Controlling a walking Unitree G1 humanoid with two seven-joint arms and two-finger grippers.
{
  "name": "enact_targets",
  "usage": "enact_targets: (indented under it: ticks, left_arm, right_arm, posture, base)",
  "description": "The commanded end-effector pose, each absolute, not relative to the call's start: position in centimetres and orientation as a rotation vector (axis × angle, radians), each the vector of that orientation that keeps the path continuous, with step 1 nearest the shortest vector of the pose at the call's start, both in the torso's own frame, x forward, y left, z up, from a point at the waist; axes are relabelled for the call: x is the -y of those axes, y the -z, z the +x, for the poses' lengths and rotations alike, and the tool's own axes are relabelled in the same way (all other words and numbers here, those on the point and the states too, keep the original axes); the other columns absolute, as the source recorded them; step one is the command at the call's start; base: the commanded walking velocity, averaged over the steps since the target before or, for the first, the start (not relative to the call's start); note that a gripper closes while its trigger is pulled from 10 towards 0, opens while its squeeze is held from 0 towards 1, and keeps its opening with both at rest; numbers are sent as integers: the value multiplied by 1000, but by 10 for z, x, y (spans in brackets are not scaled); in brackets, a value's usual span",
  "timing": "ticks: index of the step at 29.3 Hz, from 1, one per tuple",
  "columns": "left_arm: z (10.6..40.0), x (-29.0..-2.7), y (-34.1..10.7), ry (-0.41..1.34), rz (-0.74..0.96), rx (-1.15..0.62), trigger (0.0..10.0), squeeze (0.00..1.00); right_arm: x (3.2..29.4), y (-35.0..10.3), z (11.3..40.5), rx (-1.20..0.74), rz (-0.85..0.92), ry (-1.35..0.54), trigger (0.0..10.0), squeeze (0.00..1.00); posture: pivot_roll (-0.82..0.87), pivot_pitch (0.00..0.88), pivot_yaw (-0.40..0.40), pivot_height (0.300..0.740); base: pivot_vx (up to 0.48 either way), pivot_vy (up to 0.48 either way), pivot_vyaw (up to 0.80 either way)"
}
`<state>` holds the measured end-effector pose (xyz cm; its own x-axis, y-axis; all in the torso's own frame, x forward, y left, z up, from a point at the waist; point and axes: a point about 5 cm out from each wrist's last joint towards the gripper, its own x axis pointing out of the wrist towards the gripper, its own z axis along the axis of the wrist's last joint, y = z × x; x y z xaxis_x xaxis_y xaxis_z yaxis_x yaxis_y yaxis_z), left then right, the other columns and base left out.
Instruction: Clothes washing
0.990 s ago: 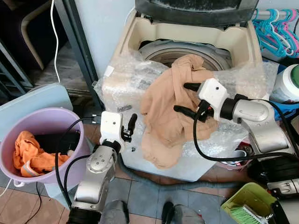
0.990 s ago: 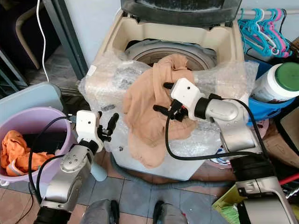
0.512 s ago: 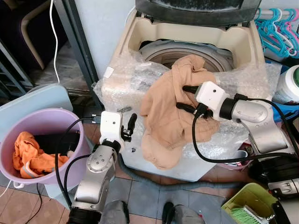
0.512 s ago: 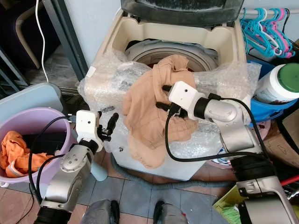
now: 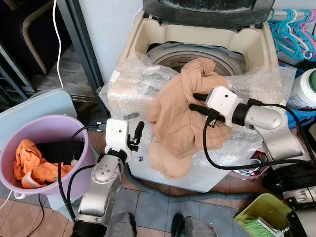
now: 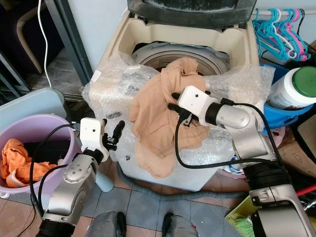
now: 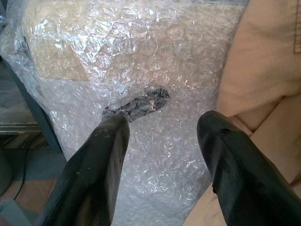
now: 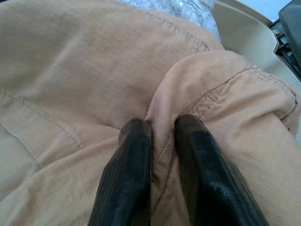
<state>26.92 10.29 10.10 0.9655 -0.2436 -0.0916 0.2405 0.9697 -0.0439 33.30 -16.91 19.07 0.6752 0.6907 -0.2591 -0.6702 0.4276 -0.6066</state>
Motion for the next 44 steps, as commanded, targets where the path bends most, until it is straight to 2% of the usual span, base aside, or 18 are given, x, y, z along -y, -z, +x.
enact_targets:
  ticks: [1,7,14,15,18,19,20,21,23,26,27,31,37,44]
  left_arm:
    - [268,-105,-99,239,-19,-109,10000,0]
    - [271,-103,-100,248,-15,-102,10000,0]
    - [273,-100,-100,246,-20,-96,10000,0]
    - [273,-100,-101,242,-20,-88,10000,0]
    - [274,-102,-102,221,-23,-81,10000,0]
    - [273,-103,-102,212,-25,-81,10000,0]
    - [273,-104,-101,206,-27,-81,10000,0]
    - [272,-105,-100,198,-29,-84,10000,0]
    - [270,-105,-99,195,-32,-87,10000,0]
    - [269,-104,-99,196,-35,-90,10000,0]
    - [270,-104,-99,200,-35,-92,10000,0]
    - [272,-106,-98,210,-26,-90,10000,0]
    - [274,-103,-99,232,-25,-91,10000,0]
    - [279,-97,-100,265,-26,-85,10000,0]
  right_arm:
    - [172,-200,340,54,-743,-798,0,0]
    - [186,-248,375,161,-569,-547,0,0]
    - [186,-287,398,190,-551,-485,0,0]
    - [183,-304,402,216,-553,-483,0,0]
    - [179,-315,401,238,-516,-554,0,0]
    - [178,-314,398,230,-519,-616,3059,325]
    - [178,-313,397,224,-523,-658,3059,325]
    - [181,-306,391,202,-542,-743,10000,1000]
    - [185,-291,379,150,-521,-894,10000,1000]
    - [190,-276,367,78,-506,-987,10000,1000]
    - [195,-264,360,29,-551,-1028,10000,1000]
    - [211,-242,343,9,-567,-965,10000,1000]
    - [224,-232,322,47,-555,-868,10000,1000]
    - [224,-224,299,0,-543,-899,10000,1000]
  posture:
    - [-37,71,23,740]
    - [-42,65,23,740]
    - [-40,52,9,740]
    - [-32,47,-2,740]
    - [-22,43,-19,740]
    - [-20,42,-23,740]
    - [-19,43,-25,740]
    - [-19,45,-29,740]
    - [-20,48,-29,740]
    - [-29,53,-23,740]
    - [-34,56,-19,740]
    - [-59,61,-3,740]
    - [-84,63,17,740]
    - [-102,55,33,740]
  base:
    - [0,0,0]
    - [0,0,0]
    - [0,0,0]
    - [0,0,0]
    - [0,0,0]
    - [0,0,0]
    - [0,0,0]
    - [0,0,0]
    - [0,0,0]
    - [0,0,0]
    - [0,0,0]
    - [0,0,0]
    - [0,0,0]
    - [0,0,0]
